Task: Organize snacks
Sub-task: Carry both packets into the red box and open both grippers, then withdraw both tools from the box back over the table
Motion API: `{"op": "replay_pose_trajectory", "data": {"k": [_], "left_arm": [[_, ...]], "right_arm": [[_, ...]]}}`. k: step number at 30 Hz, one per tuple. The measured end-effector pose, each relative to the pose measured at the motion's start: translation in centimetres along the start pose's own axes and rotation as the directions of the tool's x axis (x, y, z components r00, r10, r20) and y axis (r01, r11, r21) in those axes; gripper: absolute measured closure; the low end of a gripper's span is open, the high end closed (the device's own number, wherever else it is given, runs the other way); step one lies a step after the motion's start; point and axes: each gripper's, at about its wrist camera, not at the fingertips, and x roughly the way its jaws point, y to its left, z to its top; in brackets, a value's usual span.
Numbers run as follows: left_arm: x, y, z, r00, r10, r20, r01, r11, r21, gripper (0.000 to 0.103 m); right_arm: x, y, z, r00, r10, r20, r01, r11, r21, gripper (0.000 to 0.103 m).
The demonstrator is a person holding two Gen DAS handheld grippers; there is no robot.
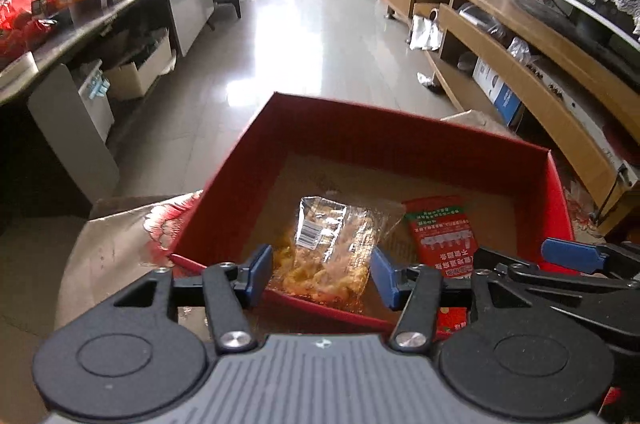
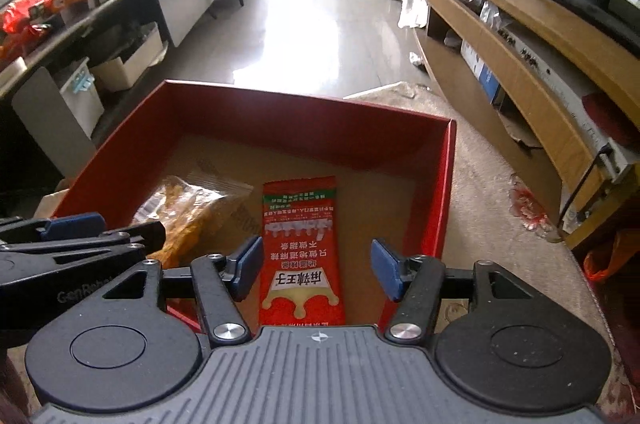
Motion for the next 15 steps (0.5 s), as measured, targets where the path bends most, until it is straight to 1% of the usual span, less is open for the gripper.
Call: {"op": "replay_pose_trajectory", "data": {"k": [3,9,15], "left_arm": [[-1.0,0.3,-0.2,1.0,-0.009,0.013,0.009,1.0,-0.005,0.045],[-2.9,0.6,-1.2,0.999,-0.003,0.041,0.003,1.0,0.004,0.043],[-4.6,1.3,-2.6,0.999,-0.005,0.04,0.005,1.0,0.001,0.041]], "right_arm": [[-1.0,0.1,-0.3,1.0,-0.009,0.019,0.01,1.0,-0.004,0.034],[-2.3,0.8,-1.1,0.999,-0.034,0.034,0.035,0.999,-0.024,0.033],[-3.9,1.4,-2.0,0.998,-0.044,0.05,0.046,0.998,-0.037,0.031]]}}
